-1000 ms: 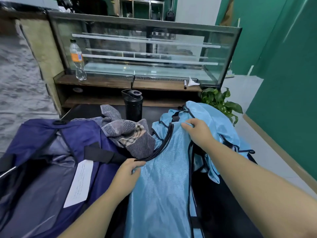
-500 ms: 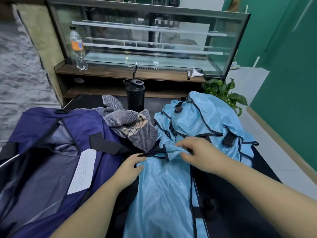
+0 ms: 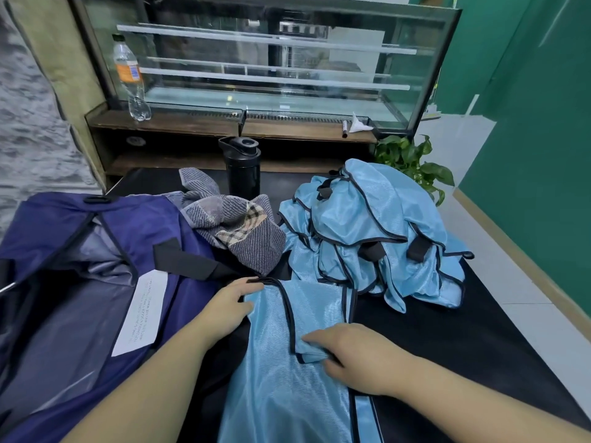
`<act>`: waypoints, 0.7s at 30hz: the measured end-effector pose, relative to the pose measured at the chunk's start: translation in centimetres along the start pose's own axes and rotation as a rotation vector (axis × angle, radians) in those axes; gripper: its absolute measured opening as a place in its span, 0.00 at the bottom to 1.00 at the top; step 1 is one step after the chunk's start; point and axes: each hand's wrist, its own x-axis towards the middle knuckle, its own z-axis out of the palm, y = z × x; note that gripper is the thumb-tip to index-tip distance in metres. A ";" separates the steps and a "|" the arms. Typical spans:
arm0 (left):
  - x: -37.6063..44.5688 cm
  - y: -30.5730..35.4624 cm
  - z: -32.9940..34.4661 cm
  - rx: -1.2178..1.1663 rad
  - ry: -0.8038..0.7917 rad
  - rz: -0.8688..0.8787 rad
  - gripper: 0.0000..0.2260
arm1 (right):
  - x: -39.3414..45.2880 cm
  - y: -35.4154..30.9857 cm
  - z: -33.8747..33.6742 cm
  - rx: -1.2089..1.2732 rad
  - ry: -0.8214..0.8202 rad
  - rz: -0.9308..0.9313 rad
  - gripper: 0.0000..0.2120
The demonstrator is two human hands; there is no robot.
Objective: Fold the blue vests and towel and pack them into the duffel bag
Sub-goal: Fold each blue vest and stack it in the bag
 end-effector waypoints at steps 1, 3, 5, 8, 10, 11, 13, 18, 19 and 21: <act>0.0 -0.1 0.0 -0.004 0.002 0.000 0.20 | 0.0 -0.1 -0.1 0.021 -0.012 -0.003 0.17; 0.0 -0.1 -0.1 -0.012 0.006 0.000 0.20 | 0.1 0.0 -0.7 0.069 0.011 0.041 0.20; -0.1 0.0 -0.1 -0.023 0.002 0.001 0.20 | 0.9 1.2 -1.8 0.128 0.209 0.153 0.15; -0.1 0.2 -0.2 -0.049 0.005 -0.007 0.20 | 2.2 3.9 -2.8 0.183 0.352 0.427 0.11; -0.2 0.3 -0.2 -0.059 0.004 -0.006 0.20 | 2.7 5.0 -2.6 0.329 0.222 0.556 0.16; -0.2 0.3 -0.3 -0.064 0.009 -0.001 0.20 | 2.8 5.2 -2.4 0.429 0.156 0.578 0.18; -0.4 0.3 -0.4 -0.062 0.025 -0.012 0.21 | 2.9 5.2 -2.3 0.617 0.102 0.607 0.19; -0.4 1.0 -1.1 -0.106 0.038 -0.089 0.21 | 2.1 5.4 -2.4 0.906 0.042 0.699 0.11; -0.3 1.4 -1.1 -0.083 0.041 -0.094 0.20 | 1.9 5.3 -2.4 0.909 0.036 0.703 0.11; 0.0 2.3 -1.0 -0.023 0.038 -0.136 0.17 | 1.7 5.3 -2.2 0.938 0.078 0.707 0.09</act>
